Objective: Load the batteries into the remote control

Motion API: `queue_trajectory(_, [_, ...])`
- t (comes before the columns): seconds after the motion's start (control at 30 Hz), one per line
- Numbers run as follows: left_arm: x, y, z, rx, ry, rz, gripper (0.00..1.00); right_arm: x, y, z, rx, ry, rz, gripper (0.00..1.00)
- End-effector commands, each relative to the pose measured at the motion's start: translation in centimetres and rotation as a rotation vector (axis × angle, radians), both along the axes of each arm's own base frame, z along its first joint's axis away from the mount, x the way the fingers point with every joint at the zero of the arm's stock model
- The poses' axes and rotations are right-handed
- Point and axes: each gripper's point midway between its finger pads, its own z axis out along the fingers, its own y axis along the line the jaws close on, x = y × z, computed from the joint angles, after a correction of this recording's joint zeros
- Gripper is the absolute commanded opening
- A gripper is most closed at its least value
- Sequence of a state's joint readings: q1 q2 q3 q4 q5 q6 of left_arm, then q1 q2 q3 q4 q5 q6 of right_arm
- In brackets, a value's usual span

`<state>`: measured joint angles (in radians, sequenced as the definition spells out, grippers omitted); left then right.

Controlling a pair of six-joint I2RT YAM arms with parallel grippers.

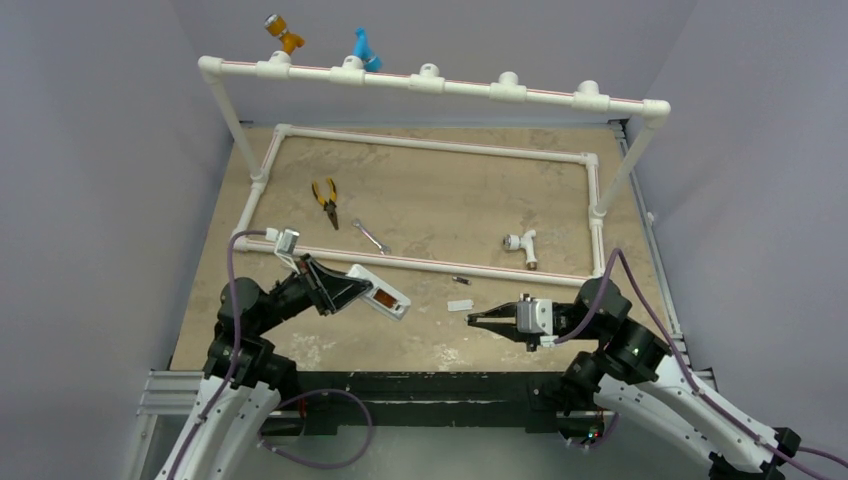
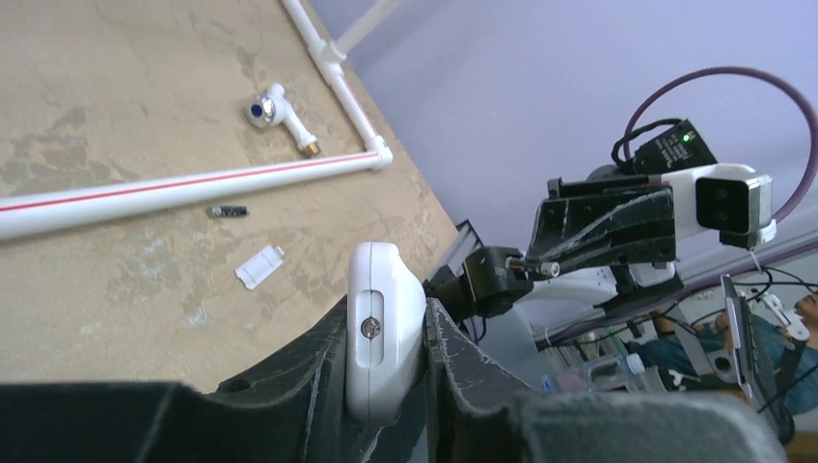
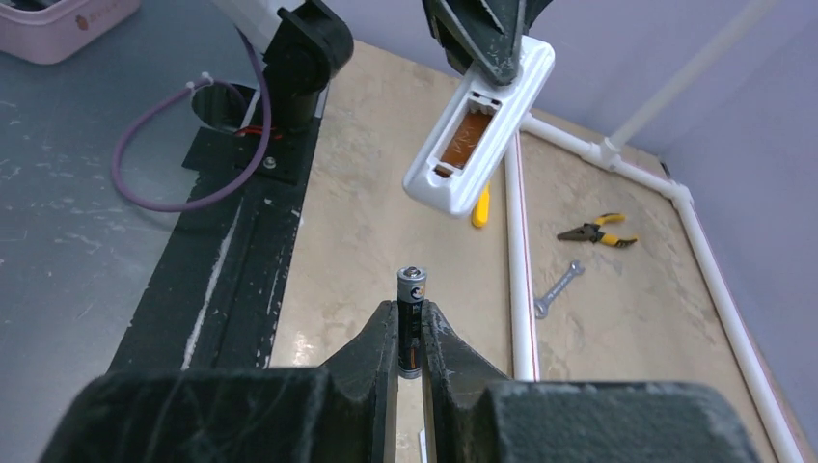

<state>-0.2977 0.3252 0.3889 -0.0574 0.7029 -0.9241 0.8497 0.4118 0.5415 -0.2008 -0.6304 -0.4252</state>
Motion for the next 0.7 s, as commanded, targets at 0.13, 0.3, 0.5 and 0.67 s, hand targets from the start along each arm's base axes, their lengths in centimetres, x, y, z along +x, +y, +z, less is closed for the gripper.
queue_trajectory(0.13, [-1.2, 2.2, 2.0, 0.027, 0.005, 0.136, 0.0, -1.3, 0.4, 1.3, 0.036, -0.079, 0.097, 0.0])
queue_trajectory(0.3, [-1.6, 3.5, 2.4, 0.108, -0.087, 0.197, 0.0, -0.8, 0.4, 0.9, 0.034, -0.08, 0.073, 0.0])
queue_trajectory(0.5, [0.3, 2.6, 6.6, 0.219, -0.262, 0.131, 0.0, 0.3, 0.6, 1.7, 0.106, -0.036, -0.002, 0.0])
queue_trajectory(0.67, [-0.4, 0.2, 9.0, 0.147, -0.441, -0.043, 0.0, 0.5, 0.1, 2.6, 0.135, -0.051, -0.037, 0.0])
